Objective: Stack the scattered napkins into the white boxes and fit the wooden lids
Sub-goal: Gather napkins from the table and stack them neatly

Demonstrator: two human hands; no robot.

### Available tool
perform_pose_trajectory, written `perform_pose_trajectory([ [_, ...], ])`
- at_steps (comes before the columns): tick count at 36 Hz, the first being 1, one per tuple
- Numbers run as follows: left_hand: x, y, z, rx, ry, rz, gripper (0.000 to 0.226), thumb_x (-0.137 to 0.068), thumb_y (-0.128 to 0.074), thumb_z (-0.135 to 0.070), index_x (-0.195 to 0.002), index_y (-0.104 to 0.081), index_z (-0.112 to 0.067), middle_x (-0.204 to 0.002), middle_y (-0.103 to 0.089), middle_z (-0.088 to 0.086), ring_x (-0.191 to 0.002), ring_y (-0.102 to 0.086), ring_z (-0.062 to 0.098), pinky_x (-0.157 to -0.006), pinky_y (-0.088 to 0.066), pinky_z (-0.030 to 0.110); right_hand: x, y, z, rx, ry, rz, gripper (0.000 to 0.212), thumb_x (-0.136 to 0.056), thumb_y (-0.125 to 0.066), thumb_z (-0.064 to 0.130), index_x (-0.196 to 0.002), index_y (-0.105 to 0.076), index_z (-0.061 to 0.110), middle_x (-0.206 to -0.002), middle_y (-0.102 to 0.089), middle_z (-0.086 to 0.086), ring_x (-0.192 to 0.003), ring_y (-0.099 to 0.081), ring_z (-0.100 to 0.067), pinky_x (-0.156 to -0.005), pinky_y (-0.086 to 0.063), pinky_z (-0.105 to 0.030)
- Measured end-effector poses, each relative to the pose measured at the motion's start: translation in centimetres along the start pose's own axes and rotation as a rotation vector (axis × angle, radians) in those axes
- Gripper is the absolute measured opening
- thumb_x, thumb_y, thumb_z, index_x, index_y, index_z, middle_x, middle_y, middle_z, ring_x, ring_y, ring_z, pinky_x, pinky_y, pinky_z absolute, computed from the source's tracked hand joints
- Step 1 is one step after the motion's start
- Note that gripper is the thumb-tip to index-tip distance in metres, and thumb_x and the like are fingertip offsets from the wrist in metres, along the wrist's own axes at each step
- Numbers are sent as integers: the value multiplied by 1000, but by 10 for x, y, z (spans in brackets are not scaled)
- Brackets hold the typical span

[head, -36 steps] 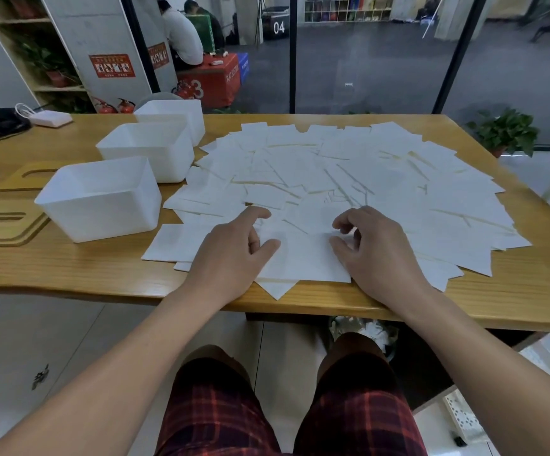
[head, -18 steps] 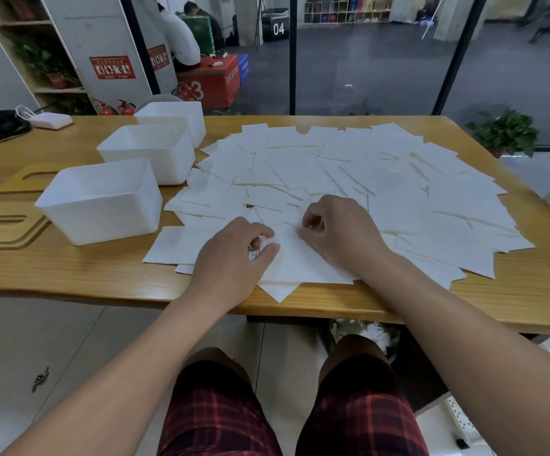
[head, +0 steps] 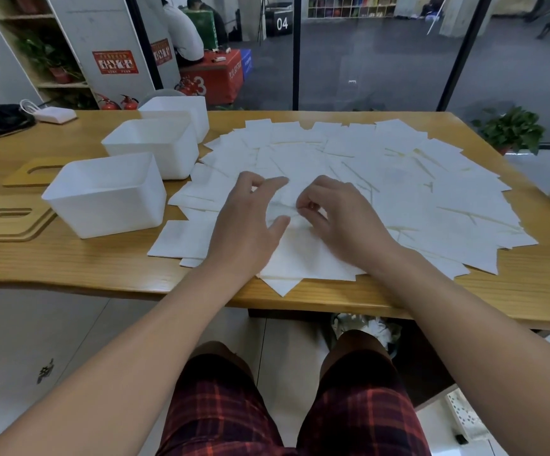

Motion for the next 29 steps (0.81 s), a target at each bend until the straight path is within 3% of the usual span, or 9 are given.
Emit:
perform_pose_trajectory([
  [3, -9, -5, -5, -14, -44, -15, 25, -99, -80, -25, -124, -76, -24, -124, -55, -9, -107, -61, 12, -89, -57, 30, 3, 3, 3, -14, 45, -29, 4, -102, -71, 18, -100, -74, 19, -99, -65, 7, -87, -64, -16, -86, -47, -40],
  [5, -10, -5, -4, -5, -72, -44, 9, -101, -77, -21, -109, -79, -21, -113, -61, -10, -99, -61, 10, -85, -57, 31, 8, 6, 2, -20, 46, -41, 3, -102, -72, 23, -104, -72, 20, -101, -66, 7, -91, -63, -15, -88, -45, -37],
  [8, -7, -2, 0, 61, -68, -90, 3, -102, -74, -18, -101, -77, -19, -102, -67, -11, -92, -63, 8, -81, -57, 29, 16, 10, -7, 20, 5, -40, 13, -98, -76, 28, -109, -70, 22, -101, -68, 9, -96, -61, -16, -94, -45, -39],
  [13, 1, 8, 10, 233, 21, -111, 7, -104, -73, -21, -104, -79, -21, -103, -74, -15, -99, -68, 1, -77, -52, 11, 29, 20, -20, 30, -57, -128, 4, -101, -72, 16, -101, -74, 20, -91, -70, 10, -88, -60, -14, -93, -46, -43],
  [16, 8, 12, 14, 292, 58, -105, 11, -104, -72, -25, -110, -82, -24, -105, -76, -19, -100, -68, 1, -78, -53, 13, 36, 32, -19, -37, -108, -167, 4, -104, -71, 21, -104, -75, 20, -95, -72, 12, -92, -62, -9, -92, -47, -36],
  [20, 16, 23, 9, 372, 68, -119, 11, -105, -72, -31, -110, -82, -31, -98, -75, -19, -92, -64, 3, -73, -45, 14, 48, 51, -3, -232, -212, -227, 6, -105, -70, 22, -103, -75, 21, -93, -72, 14, -92, -65, -7, -75, -42, -14],
  [24, 23, 32, 1, 471, 83, -100, 6, -104, -73, -32, -106, -78, -29, -86, -74, -9, -82, -65, 10, -70, -46, 19, 58, 57, 2, -439, -334, -242, 5, -104, -71, 22, -107, -73, 26, -76, -66, 7, -70, -60, -14, -61, -44, -24],
  [27, 27, 21, 2, 478, 146, 43, 16, -105, -71, -33, -121, -70, -32, -70, -71, -5, -64, -59, 7, -70, -47, 24, 64, 46, -6, -425, -432, -155, 16, -103, -71, 24, -118, -67, 28, -63, -56, 5, -54, -47, -10, -54, -37, -19],
  [29, 31, 13, 4, 418, 167, 119, 23, -106, -69, -34, -129, -64, -32, -66, -71, -3, -61, -60, 7, -76, -48, 24, 68, 39, -10, -375, -489, -115, 23, -103, -71, 26, -124, -62, 29, -64, -61, 1, -53, -49, -10, -52, -38, -17],
])
Point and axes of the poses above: each hand's wrist, its own x-axis away from the middle knuckle, its own y-axis out of the back of the hand, z = x × y, the point moved 4 cm from there along -x, towards the middle knuckle
